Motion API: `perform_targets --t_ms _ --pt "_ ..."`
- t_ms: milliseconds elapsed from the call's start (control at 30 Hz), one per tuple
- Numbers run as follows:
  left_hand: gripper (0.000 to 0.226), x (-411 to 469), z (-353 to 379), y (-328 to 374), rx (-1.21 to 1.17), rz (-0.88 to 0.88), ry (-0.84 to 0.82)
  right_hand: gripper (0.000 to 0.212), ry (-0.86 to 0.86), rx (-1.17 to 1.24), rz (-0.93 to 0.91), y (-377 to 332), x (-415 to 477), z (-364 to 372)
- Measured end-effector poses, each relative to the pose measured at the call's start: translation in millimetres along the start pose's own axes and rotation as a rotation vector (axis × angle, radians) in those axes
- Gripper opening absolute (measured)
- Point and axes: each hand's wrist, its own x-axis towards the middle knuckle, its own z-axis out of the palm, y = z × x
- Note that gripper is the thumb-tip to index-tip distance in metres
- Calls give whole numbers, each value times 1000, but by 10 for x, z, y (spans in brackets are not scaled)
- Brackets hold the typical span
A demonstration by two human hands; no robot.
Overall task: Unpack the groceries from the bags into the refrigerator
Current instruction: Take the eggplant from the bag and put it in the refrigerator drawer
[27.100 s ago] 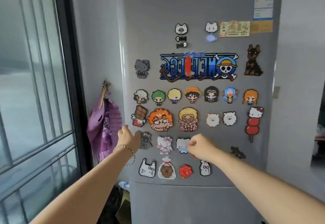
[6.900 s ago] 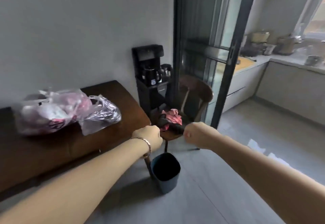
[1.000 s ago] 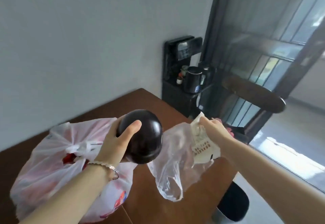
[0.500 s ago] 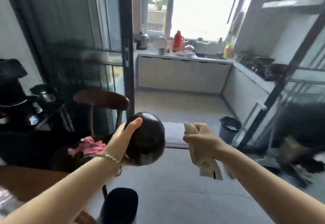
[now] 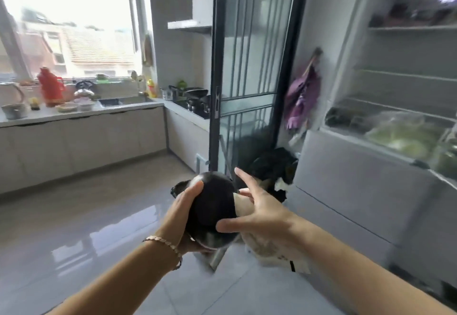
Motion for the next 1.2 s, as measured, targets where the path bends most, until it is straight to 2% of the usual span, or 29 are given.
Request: perform_targets --t_ms 67,133,267,367,433,533,667,733,833,900,967,1000,1067,1200 --pt "83 496 264 67 1 -60 -97 123 93 35 35 166 218 -337" --pt "83 1029 543 152 44 -72 -195 123 185 -3 62 277 422 -718" --pt "89 2039 1226 391 128 -148 -342 116 383 -114 118 375 814 -1565" --pt "105 2744 1815 510 230 -209 -443 115 534 -126 137 527 1076 -2158" --pt "114 3090 2181 541 266 -246 -510 108 600 -101 130 699 1184 -2508" --pt "111 3555 2766 497 315 -303 -609 84 743 -28 102 982 1253 -3030" --pt "107 4112 3518 415 412 -307 -694 75 875 51 57 1369 1319 -3711" --pt "107 4387 3923 403 463 -262 -702 85 930 39 40 1563 1405 -4149" --pt "92 4810 4533 462 532 -152 -698 97 956 8 25 1742 1541 -4860" --pt "93 5121 4875 530 634 -22 -694 94 957 -19 29 1790 1634 -5299" --pt "101 5412 5137 633 783 167 -642 82 961 -61 48 1789 1750 -5676" --pt "98 5596 5268 692 829 253 -622 75 960 -79 57 1807 1834 -5891" --pt "81 5858 5451 819 877 380 -595 67 954 -132 73 1825 1984 -6226" --pt "55 6451 5560 944 1142 614 -636 71 954 -205 168 1880 2266 -6765"
